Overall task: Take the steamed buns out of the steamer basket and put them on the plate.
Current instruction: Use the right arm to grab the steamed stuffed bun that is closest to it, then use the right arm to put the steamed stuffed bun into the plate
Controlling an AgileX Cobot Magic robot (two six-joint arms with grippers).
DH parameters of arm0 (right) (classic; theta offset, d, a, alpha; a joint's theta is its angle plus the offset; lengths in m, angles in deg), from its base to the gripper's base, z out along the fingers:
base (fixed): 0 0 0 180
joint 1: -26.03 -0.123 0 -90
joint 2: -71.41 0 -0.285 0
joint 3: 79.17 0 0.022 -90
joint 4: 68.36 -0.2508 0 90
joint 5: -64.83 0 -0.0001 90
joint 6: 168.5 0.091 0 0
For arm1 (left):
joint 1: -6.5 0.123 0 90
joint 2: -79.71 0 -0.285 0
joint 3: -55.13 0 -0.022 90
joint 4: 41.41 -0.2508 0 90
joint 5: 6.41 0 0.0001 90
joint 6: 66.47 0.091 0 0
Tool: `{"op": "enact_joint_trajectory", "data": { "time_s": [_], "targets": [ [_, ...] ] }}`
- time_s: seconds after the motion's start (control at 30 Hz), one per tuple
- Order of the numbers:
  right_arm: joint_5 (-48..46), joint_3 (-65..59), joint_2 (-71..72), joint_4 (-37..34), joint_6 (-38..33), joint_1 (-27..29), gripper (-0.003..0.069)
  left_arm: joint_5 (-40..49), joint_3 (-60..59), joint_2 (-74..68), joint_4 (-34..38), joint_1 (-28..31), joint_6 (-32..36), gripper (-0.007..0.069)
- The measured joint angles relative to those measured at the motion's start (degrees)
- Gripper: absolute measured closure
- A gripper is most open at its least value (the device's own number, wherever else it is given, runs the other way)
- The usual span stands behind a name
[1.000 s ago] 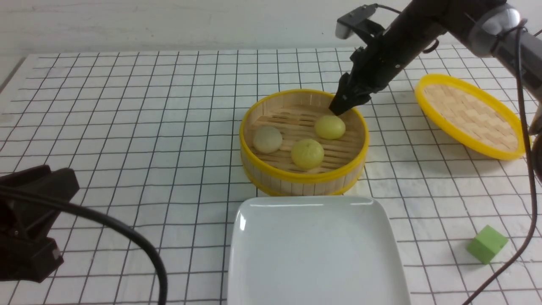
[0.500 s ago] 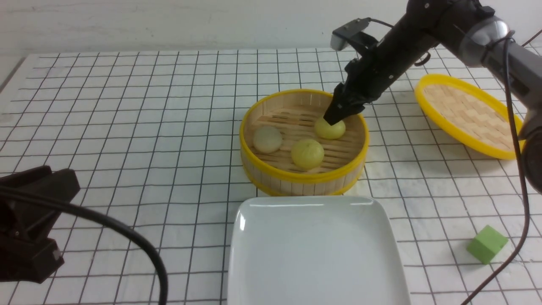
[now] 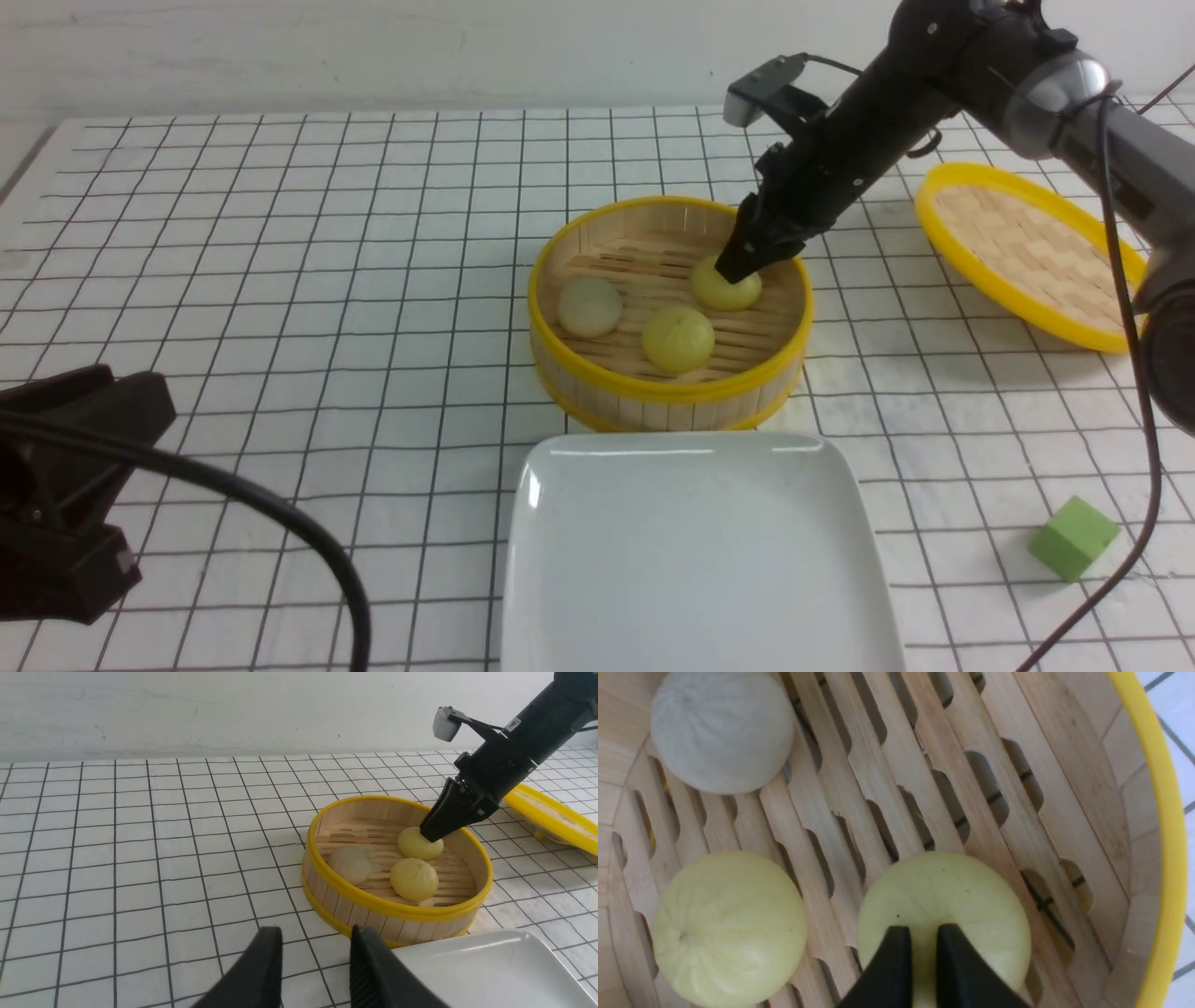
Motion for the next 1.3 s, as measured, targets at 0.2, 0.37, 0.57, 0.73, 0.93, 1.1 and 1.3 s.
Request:
{"op": "enact_joint_trajectory", "data": {
  "time_s": [0.2,0.37,0.57,0.73,0.93,1.1,1.3],
  "targets": [
    [-0.02,0.22,0.19,0.71,0.00,-2.11,0.0656,0.00,0.00,0.00,0.00,0.00,0.00,0.0384],
    [-0.21,2.27,2.41,1.36,1.03,-2.66,0.0653,0.04,0.00,0.00,0.00,0.00,0.00,0.0384],
    [-0.47,5.02,12.91,3.78,5.26,-2.55,0.0653,-0.43,0.00,0.00,0.00,0.00,0.00,0.0384],
    [-1.09,5.21,19.15,4.76,10.44,-2.55,0.0651,-2.42,0.00,0.00,0.00,0.00,0.00,0.0384],
    [-1.09,-0.72,22.73,6.15,16.19,-3.45,0.0651,-3.55,0.00,0.00,0.05,0.00,0.00,0.0384],
    [-1.09,-16.31,29.18,8.28,16.87,-7.30,0.0650,-3.55,0.00,0.00,0.10,0.00,0.00,0.0384],
    [-0.96,-33.73,36.85,8.67,16.87,-10.50,0.0650,-3.68,0.00,0.00,0.10,0.00,0.05,0.0384]
  ]
}}
